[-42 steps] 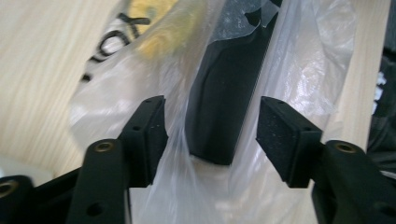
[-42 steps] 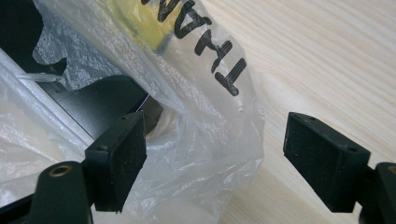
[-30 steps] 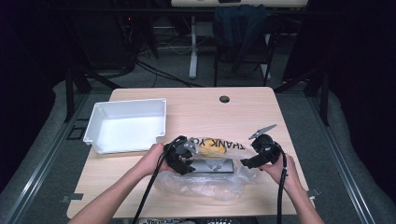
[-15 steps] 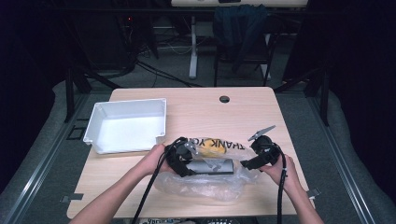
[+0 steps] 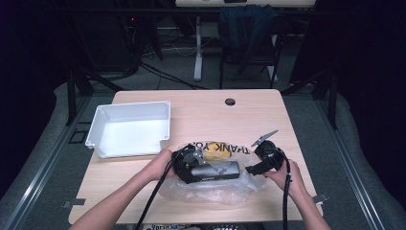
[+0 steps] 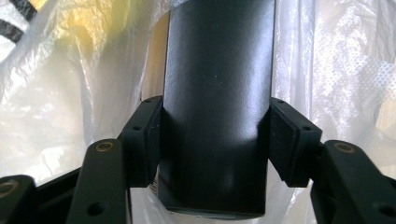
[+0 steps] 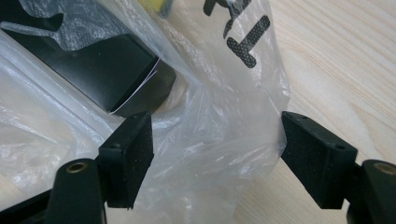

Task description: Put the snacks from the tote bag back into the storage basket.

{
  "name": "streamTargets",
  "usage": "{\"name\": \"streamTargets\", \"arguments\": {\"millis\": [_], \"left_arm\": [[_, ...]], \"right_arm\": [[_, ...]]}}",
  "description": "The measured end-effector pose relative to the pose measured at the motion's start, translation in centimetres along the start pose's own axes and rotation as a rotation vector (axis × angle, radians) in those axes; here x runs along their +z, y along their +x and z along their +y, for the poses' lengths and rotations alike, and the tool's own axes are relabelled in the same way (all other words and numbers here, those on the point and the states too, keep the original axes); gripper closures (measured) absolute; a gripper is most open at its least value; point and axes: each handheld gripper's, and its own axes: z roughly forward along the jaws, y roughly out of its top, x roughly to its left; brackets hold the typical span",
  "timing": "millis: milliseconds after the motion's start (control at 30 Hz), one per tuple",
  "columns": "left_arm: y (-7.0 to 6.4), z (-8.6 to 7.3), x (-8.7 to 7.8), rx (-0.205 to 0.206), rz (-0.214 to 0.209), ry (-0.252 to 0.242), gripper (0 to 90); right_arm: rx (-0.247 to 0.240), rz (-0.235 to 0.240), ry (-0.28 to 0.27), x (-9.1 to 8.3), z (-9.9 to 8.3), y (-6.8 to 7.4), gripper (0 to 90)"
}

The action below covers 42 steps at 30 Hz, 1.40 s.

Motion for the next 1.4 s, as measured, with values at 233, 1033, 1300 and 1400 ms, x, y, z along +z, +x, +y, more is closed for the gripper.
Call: {"name": "streamTargets", "arguments": {"millis": [233,1033,1300,1400], "left_arm": [[-0.3,0.1,-1.4,0.001,-0.024,-0.072,43.7],[1.7,1.8,-9.2,0.016,0.014,-0.189,43.5],[3.1,0.9,-11.3,0.008,0.034,-0.191,43.6],[3.6,0.3,-12.0,0.004,0.045,-0.184,43.5]], "right_arm": [[0.019,-0.021,0.000,0.2,0.2,-0.1,27.9],[0.046,-0.004,-0.035,-0.2,0.1,-0.8,25.0],[0.039,-0.002,-0.042,-0.6,-0.3,-0.6,23.6],[0.036,-0.004,-0.060,-1.0,-0.4,-0.6,21.6]]}}
